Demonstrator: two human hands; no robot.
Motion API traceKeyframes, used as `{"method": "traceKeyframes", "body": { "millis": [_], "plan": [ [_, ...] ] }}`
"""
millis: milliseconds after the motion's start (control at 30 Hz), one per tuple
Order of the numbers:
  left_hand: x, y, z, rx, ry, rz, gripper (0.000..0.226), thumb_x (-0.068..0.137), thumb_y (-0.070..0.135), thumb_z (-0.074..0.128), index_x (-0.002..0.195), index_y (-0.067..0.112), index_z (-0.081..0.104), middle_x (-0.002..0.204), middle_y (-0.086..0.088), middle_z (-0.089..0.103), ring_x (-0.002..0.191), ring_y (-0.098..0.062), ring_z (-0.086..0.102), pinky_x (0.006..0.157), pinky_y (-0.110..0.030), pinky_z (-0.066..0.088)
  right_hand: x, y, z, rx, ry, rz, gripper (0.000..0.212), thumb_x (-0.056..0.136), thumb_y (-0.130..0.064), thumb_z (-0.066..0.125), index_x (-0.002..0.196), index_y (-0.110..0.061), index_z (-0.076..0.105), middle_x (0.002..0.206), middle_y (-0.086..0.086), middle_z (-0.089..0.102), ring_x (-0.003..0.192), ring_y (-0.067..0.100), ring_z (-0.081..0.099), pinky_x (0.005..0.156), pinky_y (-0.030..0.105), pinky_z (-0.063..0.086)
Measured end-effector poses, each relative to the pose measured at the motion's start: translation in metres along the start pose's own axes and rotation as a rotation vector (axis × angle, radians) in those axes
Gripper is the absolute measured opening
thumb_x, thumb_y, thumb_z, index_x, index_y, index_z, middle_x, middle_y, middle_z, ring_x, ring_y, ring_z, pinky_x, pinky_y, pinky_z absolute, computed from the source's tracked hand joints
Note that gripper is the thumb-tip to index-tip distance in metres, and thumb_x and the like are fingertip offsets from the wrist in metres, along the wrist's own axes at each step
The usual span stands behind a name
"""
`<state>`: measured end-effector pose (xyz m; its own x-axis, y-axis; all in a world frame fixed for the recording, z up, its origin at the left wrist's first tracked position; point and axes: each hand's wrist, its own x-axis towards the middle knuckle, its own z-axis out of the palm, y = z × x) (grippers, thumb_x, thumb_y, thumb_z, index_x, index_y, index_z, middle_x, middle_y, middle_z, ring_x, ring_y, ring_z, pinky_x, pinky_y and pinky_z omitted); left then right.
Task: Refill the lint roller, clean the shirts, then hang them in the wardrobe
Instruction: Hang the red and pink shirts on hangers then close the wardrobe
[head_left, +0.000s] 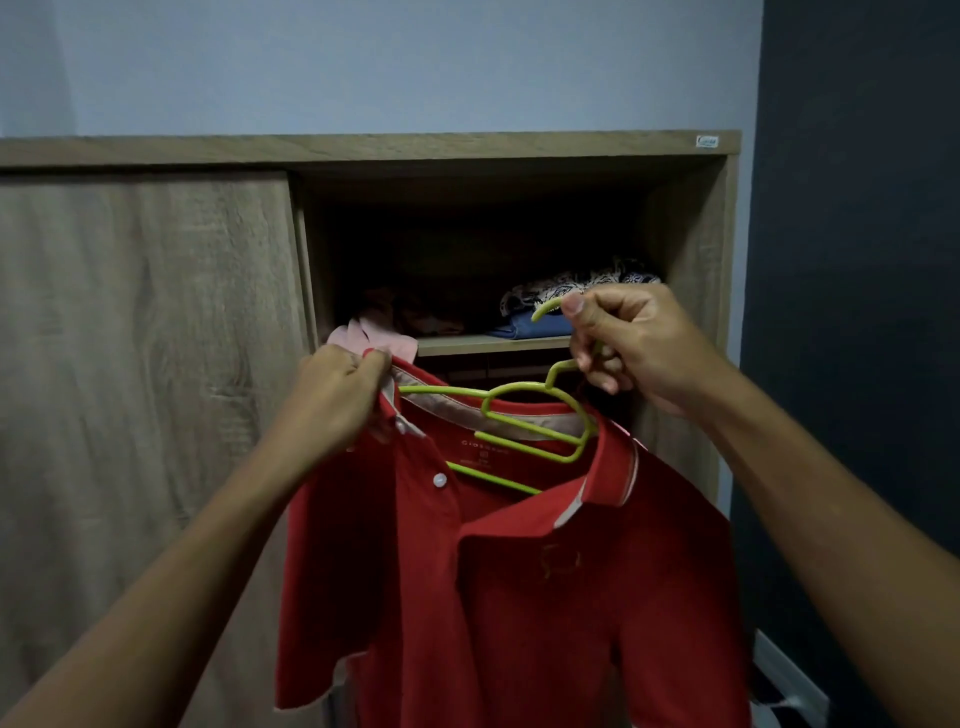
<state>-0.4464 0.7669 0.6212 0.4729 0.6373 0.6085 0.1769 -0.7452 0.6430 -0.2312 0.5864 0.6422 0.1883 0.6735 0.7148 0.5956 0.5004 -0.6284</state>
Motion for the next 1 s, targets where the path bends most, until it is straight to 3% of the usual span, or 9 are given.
{"method": "traceKeyframes", "body": {
  "millis": [200,300,400,467,600,667,867,933,1000],
  "plan": [
    [-0.013,0.028,0.015,-0.106,-0.02,0.122,0.075,0.105,0.019,0.042,0.032,0.017,0.055,0.034,0.0,0.055,0.03,-0.003,0.049,0.044,-0.011,0.037,0.001,0.01,0.03,-0.1,-0.126,0.068,0.026,0.099,-0.029,0.06,0.086,-0.011,0.073,0.061,0.01,0.065,0.037,0.016,0.046,0.038,0.018,0.032],
    [-0.02,0.034,0.021,-0.128,-0.057,0.159,0.079,0.105,0.02,0.043,0.027,0.02,0.052,0.029,0.004,0.045,0.028,0.0,0.042,0.042,-0.01,0.033,0.008,0.028,0.042,-0.114,0.004,0.148,0.023,0.098,-0.029,0.063,0.092,-0.01,0.074,0.062,0.009,0.067,0.038,0.015,0.053,0.036,0.02,0.037],
    [-0.023,0.022,0.021,-0.131,-0.119,0.176,0.071,0.104,0.029,0.046,0.036,0.009,0.055,0.033,0.002,0.046,0.032,-0.01,0.039,0.042,-0.026,0.033,0.019,0.037,0.031,0.036,0.18,0.183,0.023,0.097,-0.026,0.065,0.08,-0.012,0.072,0.062,0.012,0.065,0.039,0.017,0.058,0.036,0.021,0.043],
    [-0.023,0.013,0.02,-0.091,-0.151,0.161,0.069,0.097,0.045,0.051,0.049,-0.006,0.05,0.04,-0.009,0.044,0.038,-0.019,0.038,0.045,-0.039,0.034,0.022,0.046,0.026,0.035,0.151,0.217,0.022,0.096,-0.027,0.066,0.082,-0.012,0.072,0.063,0.013,0.066,0.042,0.02,0.061,0.038,0.022,0.046],
    [-0.037,0.017,0.02,0.04,-0.479,0.036,0.067,0.104,0.035,0.045,0.05,-0.001,0.062,0.045,-0.005,0.063,0.038,-0.014,0.057,0.044,-0.02,0.04,0.019,0.058,0.029,0.004,0.057,0.304,0.027,0.096,-0.029,0.066,0.097,-0.002,0.074,0.066,0.013,0.068,0.047,0.024,0.063,0.042,0.022,0.05],
    [-0.042,0.016,0.019,0.096,-0.594,-0.014,0.076,0.103,0.048,0.041,0.054,-0.006,0.064,0.054,-0.014,0.07,0.05,-0.023,0.069,0.046,-0.019,0.044,0.022,0.051,0.026,0.01,0.105,0.229,0.028,0.095,-0.03,0.067,0.094,-0.003,0.074,0.066,0.014,0.068,0.047,0.025,0.063,0.043,0.024,0.051],
    [-0.022,-0.009,0.019,0.473,0.079,0.342,0.066,0.086,0.076,0.026,0.066,0.023,0.061,0.066,0.006,0.066,0.069,-0.015,0.063,0.068,-0.039,0.052,0.019,0.038,0.038,-0.034,0.086,0.098,0.029,0.095,-0.03,0.067,0.09,-0.002,0.074,0.069,0.023,0.068,0.048,0.029,0.066,0.045,0.027,0.053],
    [-0.018,-0.02,0.028,0.475,-0.007,0.415,0.058,0.089,0.072,0.026,0.089,0.028,0.064,0.088,0.01,0.066,0.084,-0.012,0.06,0.074,-0.038,0.05,0.016,0.027,0.035,-0.007,0.101,0.049,0.03,0.095,-0.029,0.067,0.086,-0.001,0.072,0.068,0.023,0.067,0.047,0.028,0.065,0.045,0.028,0.053],
    [-0.016,-0.032,0.041,0.456,-0.19,0.412,0.061,0.089,0.073,0.024,0.092,0.025,0.061,0.087,0.009,0.064,0.081,-0.009,0.059,0.074,-0.038,0.048,0.015,0.023,0.03,-0.016,0.096,0.019,0.031,0.095,-0.03,0.066,0.082,-0.002,0.07,0.068,0.02,0.069,0.048,0.028,0.066,0.045,0.029,0.054]
  ]
}}
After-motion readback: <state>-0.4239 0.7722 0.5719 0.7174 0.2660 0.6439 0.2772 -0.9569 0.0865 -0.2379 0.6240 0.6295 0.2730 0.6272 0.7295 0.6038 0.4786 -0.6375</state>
